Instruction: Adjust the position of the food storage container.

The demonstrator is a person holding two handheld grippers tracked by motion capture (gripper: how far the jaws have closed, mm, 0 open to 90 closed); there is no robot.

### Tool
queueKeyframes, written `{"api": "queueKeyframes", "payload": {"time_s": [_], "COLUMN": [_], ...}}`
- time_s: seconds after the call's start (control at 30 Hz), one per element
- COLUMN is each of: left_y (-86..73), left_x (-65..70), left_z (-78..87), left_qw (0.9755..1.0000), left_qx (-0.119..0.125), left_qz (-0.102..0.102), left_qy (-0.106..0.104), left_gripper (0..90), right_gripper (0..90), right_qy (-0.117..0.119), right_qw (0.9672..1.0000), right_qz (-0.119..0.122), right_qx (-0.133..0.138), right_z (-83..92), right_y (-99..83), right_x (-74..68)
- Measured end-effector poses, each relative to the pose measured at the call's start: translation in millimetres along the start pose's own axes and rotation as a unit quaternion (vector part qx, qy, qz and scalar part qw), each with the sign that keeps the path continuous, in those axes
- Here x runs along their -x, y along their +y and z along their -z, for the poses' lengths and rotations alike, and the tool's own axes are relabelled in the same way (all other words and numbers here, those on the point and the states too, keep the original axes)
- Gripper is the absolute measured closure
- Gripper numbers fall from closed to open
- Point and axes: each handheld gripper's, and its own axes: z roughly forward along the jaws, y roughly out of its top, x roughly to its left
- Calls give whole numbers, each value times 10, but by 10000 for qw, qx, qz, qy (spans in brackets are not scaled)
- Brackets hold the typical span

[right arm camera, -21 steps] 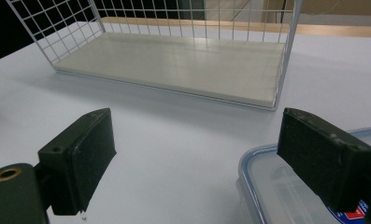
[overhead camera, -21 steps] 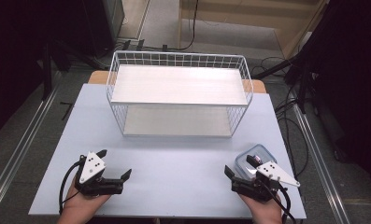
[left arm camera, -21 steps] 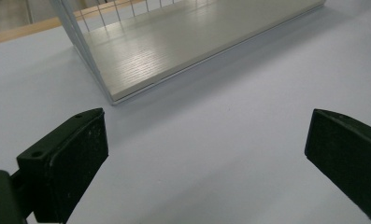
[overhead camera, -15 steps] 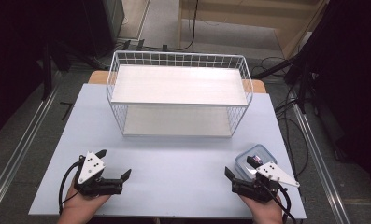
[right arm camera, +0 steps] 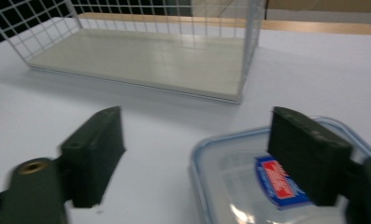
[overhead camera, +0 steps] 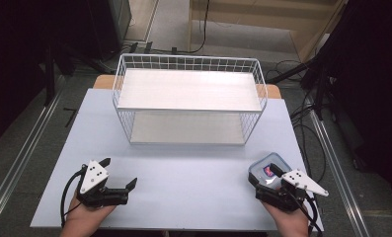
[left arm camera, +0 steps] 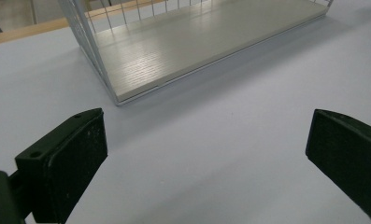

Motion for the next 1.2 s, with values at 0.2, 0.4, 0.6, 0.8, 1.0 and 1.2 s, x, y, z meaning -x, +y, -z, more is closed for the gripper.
{"api": "queueKeyframes", "payload": {"time_s": [0.2,0.4,0.6,0.8,1.0,1.2], "left_y": [1,6,0,-2,3,-2], "left_x": [-10,0,-6,-15,-7,-12], "left_z": [0,6,1,6,16,14], "left_qw": [10000,10000,10000,10000,9999,9999], "left_qx": [-22,31,29,42,80,71], "left_qz": [5,-25,-16,54,63,99], "left_qy": [-10,48,30,-21,-26,-52], "left_gripper": [0,0,0,0,0,0], "right_gripper": [499,697,878,900,900,900], "right_qy": [-351,-720,-1190,-1648,-1550,-1382], "right_qw": [9993,9969,9920,9853,9854,9882], "right_qz": [-76,-99,-64,-215,-131,-80], "right_qx": [-85,-305,-410,-388,-696,-659], "right_z": [17,1,17,56,-21,-7], "right_y": [-8,-61,-92,-124,-230,-264], "right_x": [249,466,720,978,1041,1044]}}
